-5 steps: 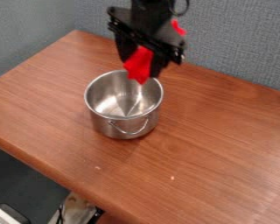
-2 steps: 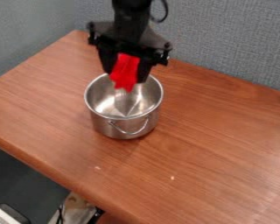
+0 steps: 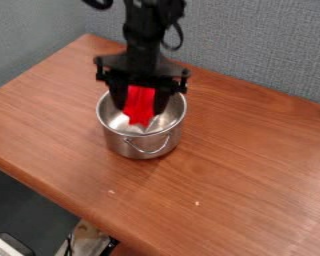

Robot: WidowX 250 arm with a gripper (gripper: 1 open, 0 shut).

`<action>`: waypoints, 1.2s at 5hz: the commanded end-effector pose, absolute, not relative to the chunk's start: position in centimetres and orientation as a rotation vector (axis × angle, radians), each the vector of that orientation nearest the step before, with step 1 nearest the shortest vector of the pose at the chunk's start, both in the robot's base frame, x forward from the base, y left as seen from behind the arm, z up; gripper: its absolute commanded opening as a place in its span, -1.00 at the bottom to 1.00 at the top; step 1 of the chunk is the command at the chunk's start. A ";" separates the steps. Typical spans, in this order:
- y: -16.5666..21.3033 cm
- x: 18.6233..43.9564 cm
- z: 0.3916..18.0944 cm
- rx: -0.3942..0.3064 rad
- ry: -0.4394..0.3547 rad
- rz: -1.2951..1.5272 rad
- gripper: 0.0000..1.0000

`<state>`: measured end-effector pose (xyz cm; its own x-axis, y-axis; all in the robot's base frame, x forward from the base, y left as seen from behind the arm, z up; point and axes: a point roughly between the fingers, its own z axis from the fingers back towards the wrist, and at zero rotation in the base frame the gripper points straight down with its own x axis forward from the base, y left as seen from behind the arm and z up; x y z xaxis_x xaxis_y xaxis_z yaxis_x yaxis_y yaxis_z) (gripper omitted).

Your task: Put the red object in the metal pot

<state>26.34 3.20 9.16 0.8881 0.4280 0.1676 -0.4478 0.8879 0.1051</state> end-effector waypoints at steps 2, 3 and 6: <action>3.7 26.2 8.8 0.123 -0.130 0.645 -1.00; 3.7 26.1 8.5 0.120 -0.120 0.664 -1.00; 3.8 26.1 7.7 0.106 -0.107 0.710 1.00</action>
